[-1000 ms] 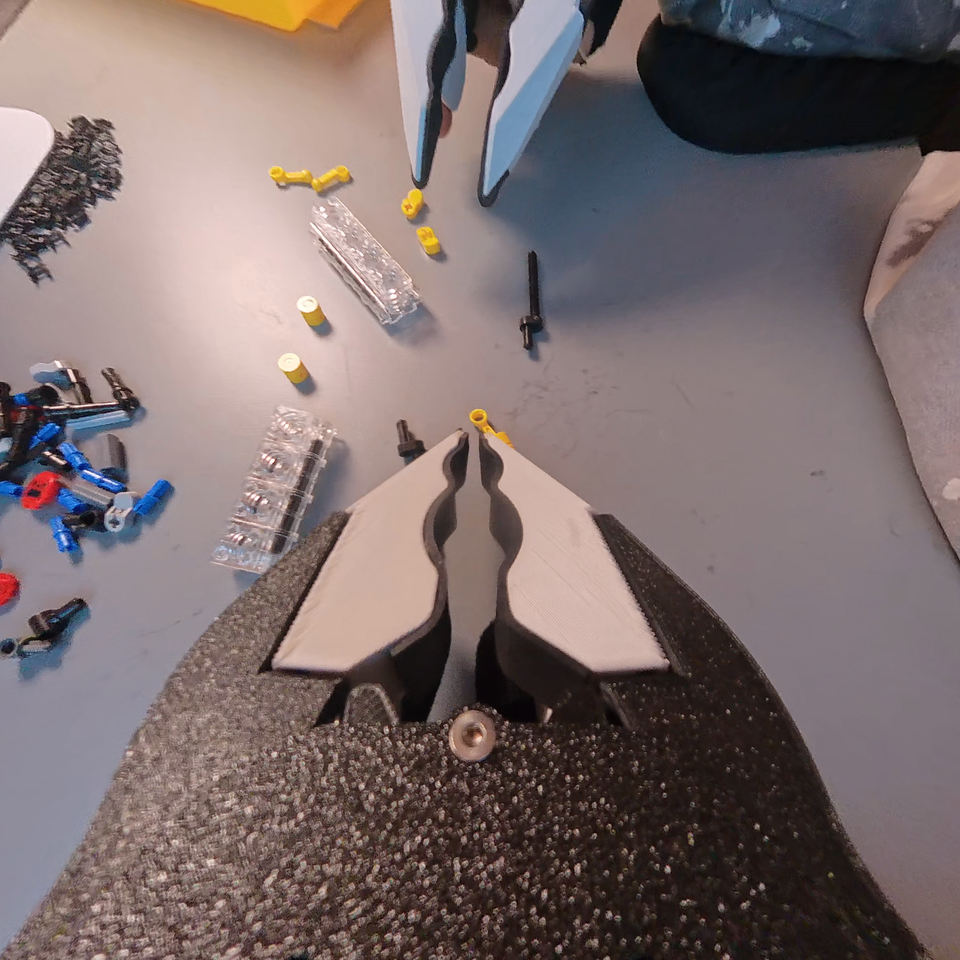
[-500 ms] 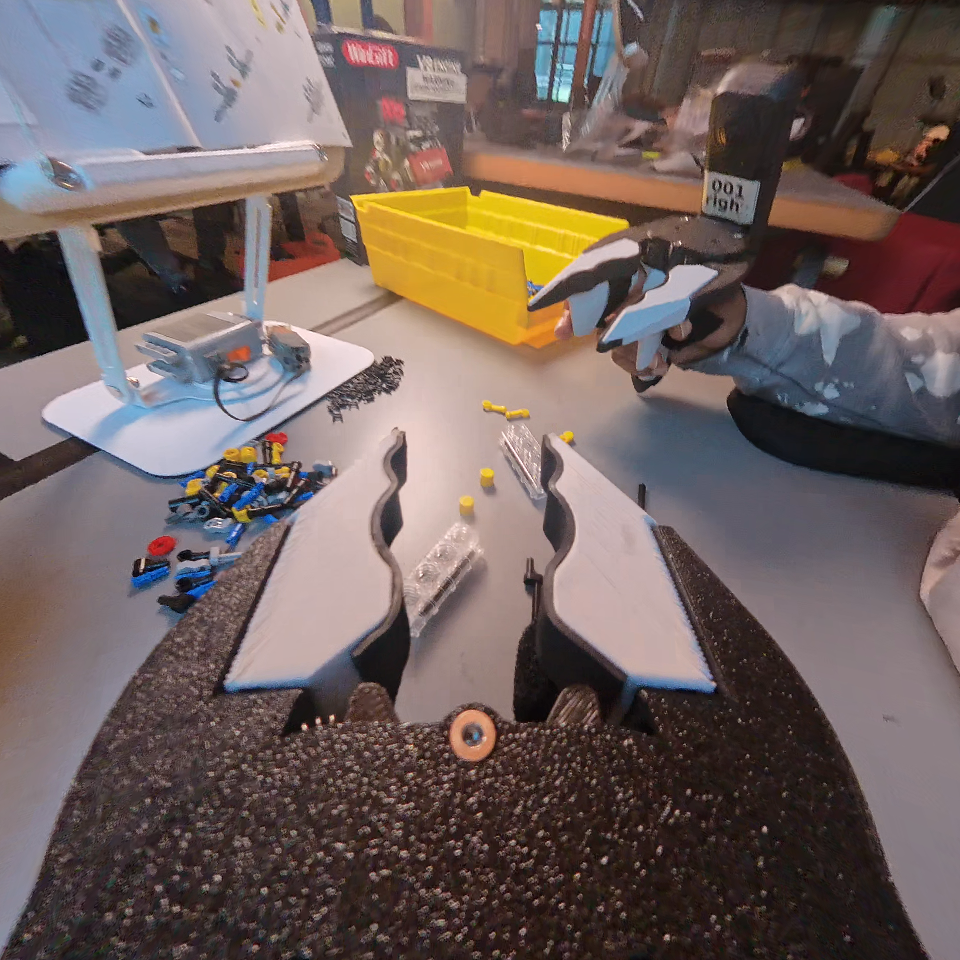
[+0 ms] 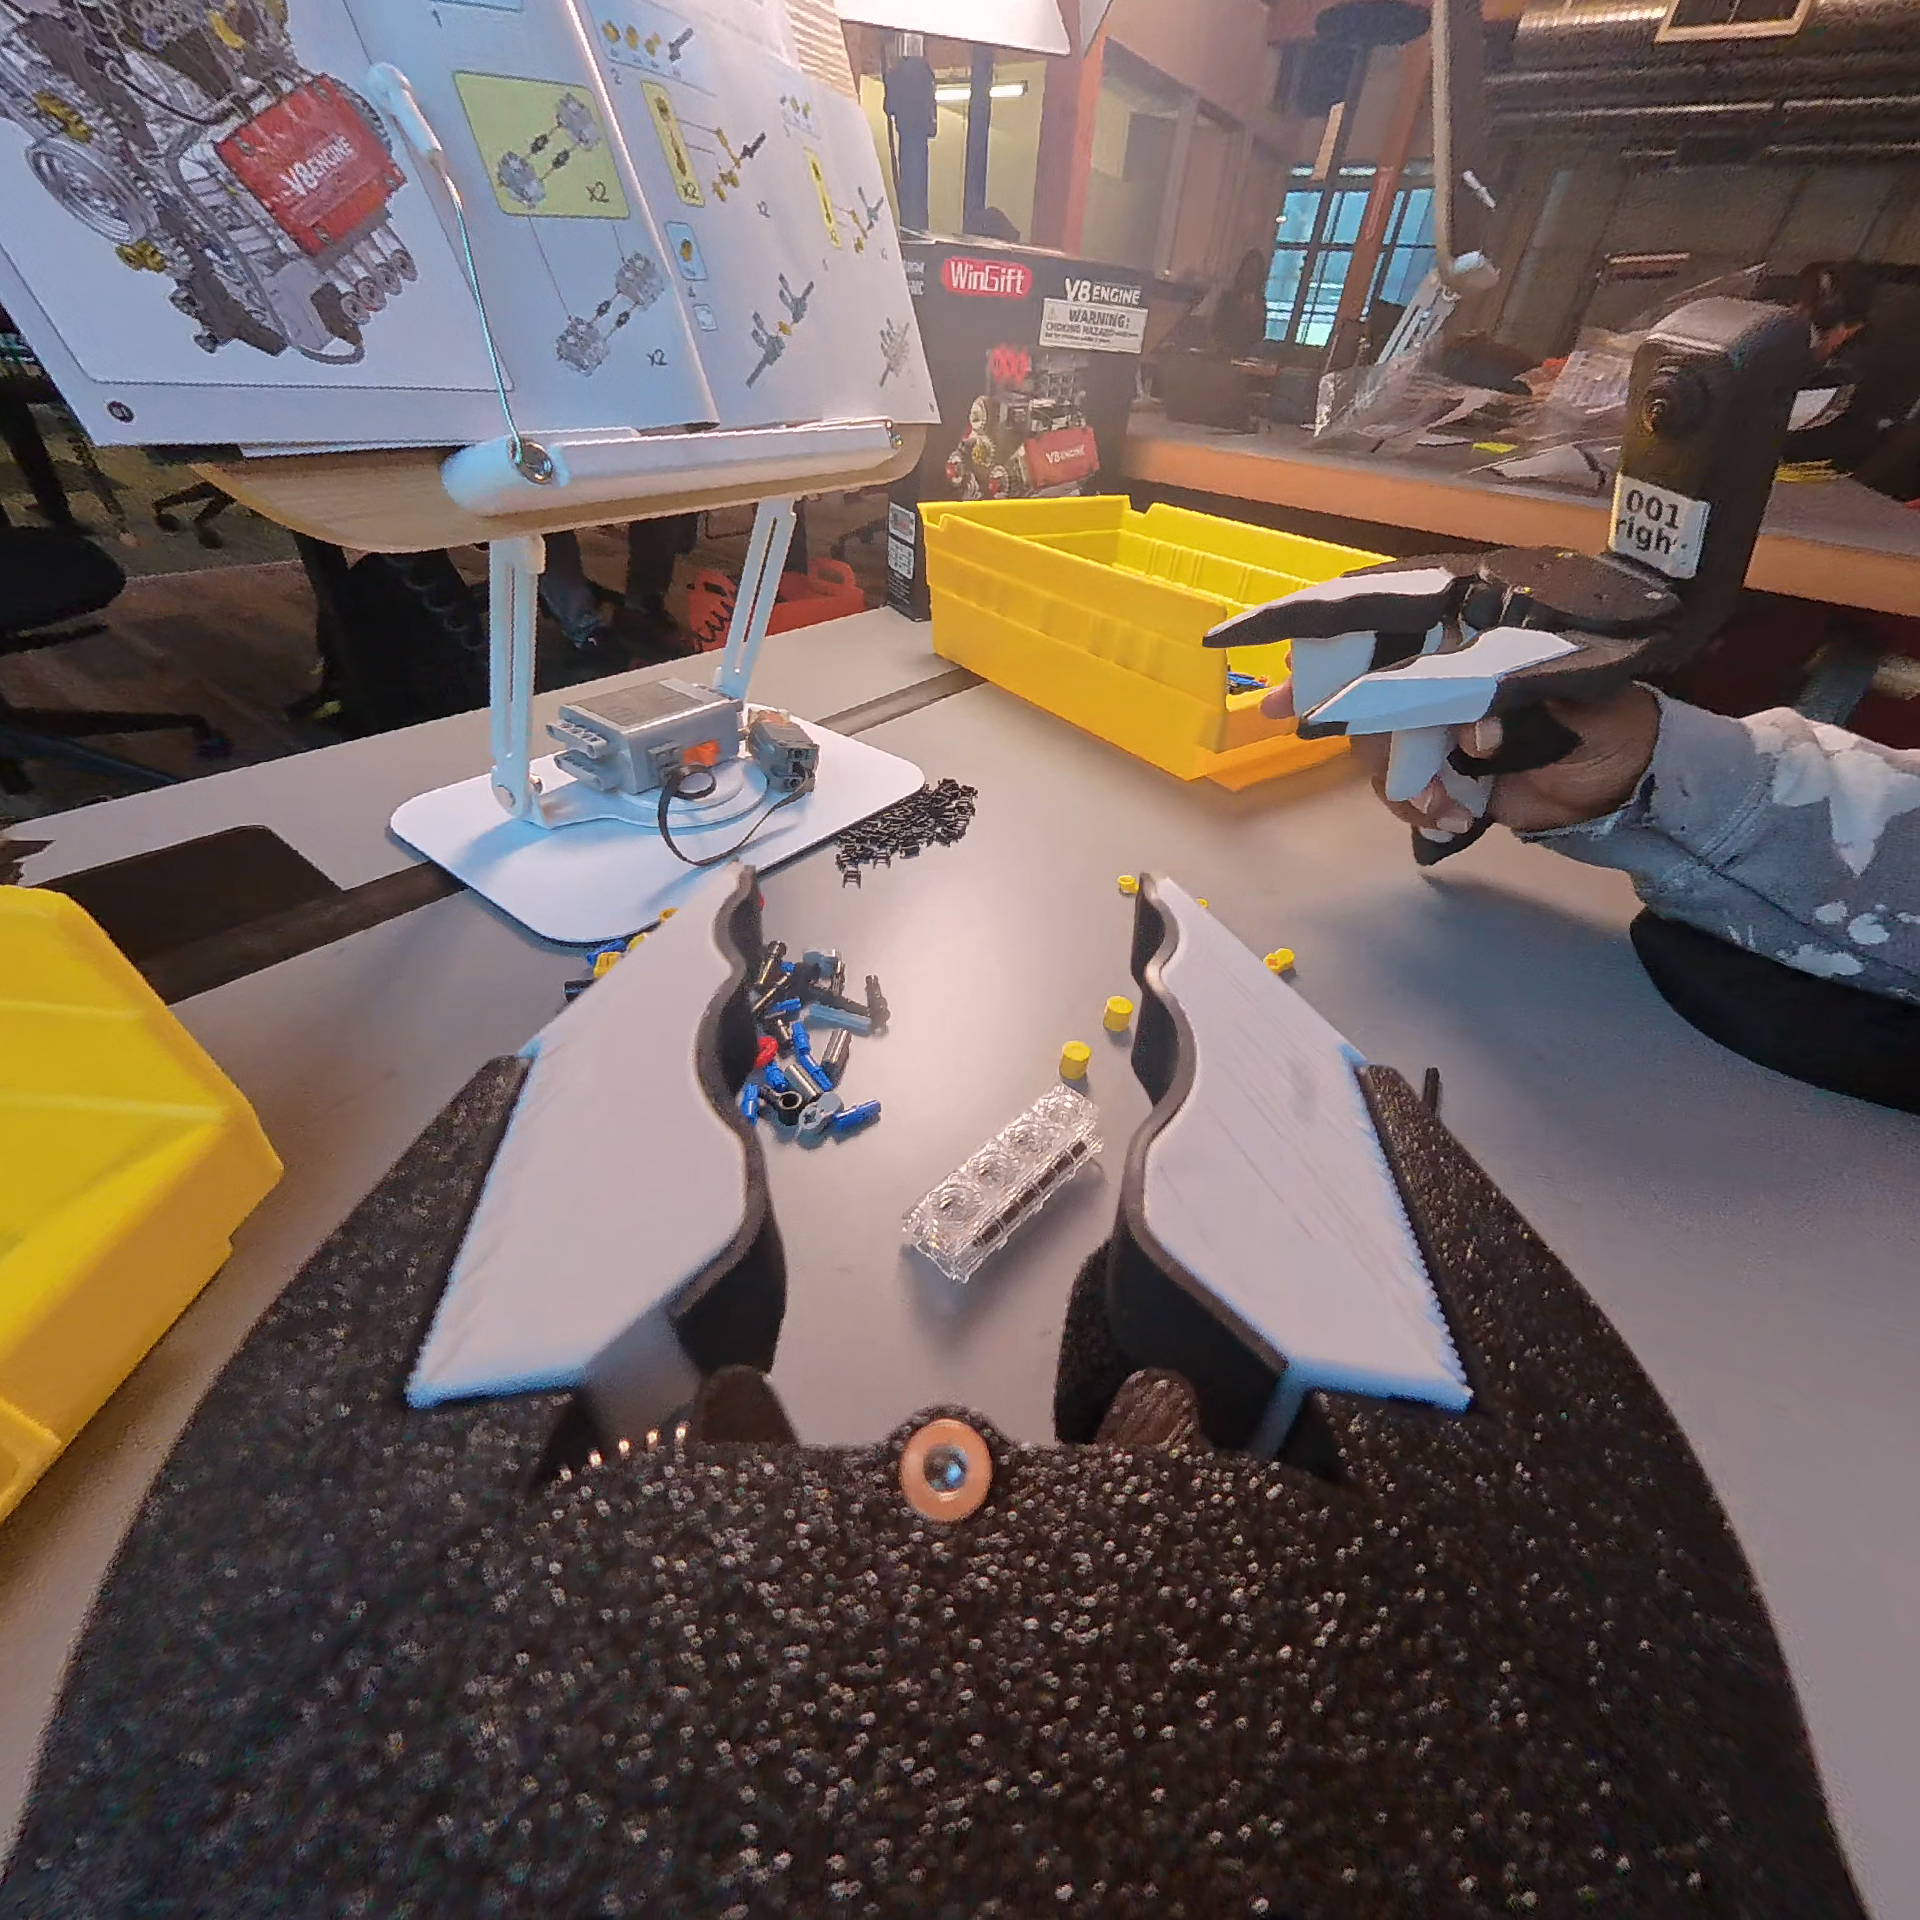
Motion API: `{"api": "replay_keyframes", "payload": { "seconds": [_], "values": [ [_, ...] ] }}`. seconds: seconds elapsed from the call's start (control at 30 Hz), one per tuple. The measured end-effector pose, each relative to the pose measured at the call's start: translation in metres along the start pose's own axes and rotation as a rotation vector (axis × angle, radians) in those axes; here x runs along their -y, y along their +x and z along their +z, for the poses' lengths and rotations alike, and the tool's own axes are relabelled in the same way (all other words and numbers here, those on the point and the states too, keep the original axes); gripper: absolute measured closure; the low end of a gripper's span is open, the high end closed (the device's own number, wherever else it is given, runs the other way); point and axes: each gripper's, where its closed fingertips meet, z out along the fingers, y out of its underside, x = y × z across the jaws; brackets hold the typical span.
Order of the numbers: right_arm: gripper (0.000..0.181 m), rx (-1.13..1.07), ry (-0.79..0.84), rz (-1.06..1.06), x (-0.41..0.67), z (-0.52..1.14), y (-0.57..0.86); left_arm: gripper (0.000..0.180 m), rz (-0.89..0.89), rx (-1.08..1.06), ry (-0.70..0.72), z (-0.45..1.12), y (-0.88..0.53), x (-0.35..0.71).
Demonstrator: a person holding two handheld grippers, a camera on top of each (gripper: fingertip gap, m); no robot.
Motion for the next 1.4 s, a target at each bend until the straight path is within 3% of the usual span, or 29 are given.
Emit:
{"api": "replay_keyframes", "payload": {
  "seconds": [0.3,0.57,0.7,1.07,1.2,1.4],
  "values": [
    [0.135,-0.036,-0.170,0.026,-0.031,-0.001,0.015,0.113,0.031,0.010,-0.015,0.003,0.001,-0.005],
    [0.141,-0.038,-0.242,0.035,-0.046,0.000,0.016,0.115,0.055,0.010,-0.021,0.003,0.003,-0.004],
    [0.156,-0.059,-0.338,0.017,-0.063,-0.001,0.020,0.115,0.068,0.007,-0.053,0.006,0.004,-0.010],
    [0.162,0.092,-0.562,0.005,-0.101,0.006,-0.012,0.117,0.081,0.005,-0.085,0.009,0.006,-0.017],
    [0.175,0.082,-0.609,0.013,-0.104,0.012,-0.011,0.117,0.083,-0.001,-0.088,0.010,0.007,-0.018],
    [0.177,0.097,-0.625,-0.029,-0.104,0.012,-0.012,0.118,0.089,-0.011,-0.094,0.010,0.010,-0.019]
  ]
}}
